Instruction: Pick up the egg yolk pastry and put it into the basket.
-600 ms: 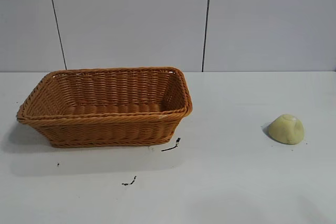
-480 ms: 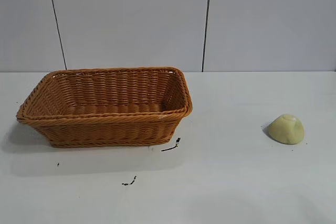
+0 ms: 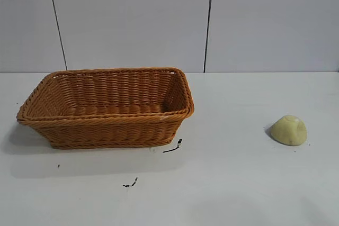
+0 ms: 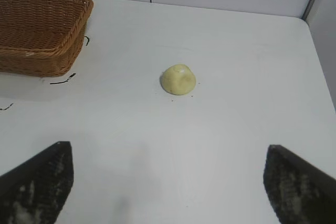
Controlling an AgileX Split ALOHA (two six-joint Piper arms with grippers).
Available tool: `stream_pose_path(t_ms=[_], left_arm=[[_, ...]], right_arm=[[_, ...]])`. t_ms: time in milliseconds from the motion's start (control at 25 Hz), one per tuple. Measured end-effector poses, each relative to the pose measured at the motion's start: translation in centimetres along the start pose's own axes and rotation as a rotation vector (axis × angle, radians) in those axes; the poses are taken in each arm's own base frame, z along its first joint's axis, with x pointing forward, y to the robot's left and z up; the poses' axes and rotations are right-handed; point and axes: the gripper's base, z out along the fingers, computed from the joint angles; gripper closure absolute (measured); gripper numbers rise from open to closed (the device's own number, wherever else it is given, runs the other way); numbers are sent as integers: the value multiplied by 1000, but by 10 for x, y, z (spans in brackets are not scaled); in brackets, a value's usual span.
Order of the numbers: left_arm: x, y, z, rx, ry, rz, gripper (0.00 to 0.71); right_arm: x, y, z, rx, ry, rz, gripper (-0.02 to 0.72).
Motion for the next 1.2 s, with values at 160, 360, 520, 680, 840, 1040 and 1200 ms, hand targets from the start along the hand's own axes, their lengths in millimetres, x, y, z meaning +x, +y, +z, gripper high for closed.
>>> stream_pose_path(t_ms=[160,360,520,680,840,1040,1200], left_arm=[[0,0,0,0,0,0,14],[0,0,0,0,0,0,14],[0,0,0,0,0,0,14],[0,0,0,0,0,0,14],[0,0,0,0,0,0,14],[0,0,0,0,0,0,14],[0,0,0,0,0,0,14]], right_arm=[[-18,0,2,0,43,6,25],[-66,-3,29,4,205,24,25],[-105,-5,65,3,331,34,25],[-136,-8,109,2,438,40,25],[-156,-11,160,3,541,50,25],[-167,-14,222,3,647,58,25],[-159,-17,272,3,746,63,25]])
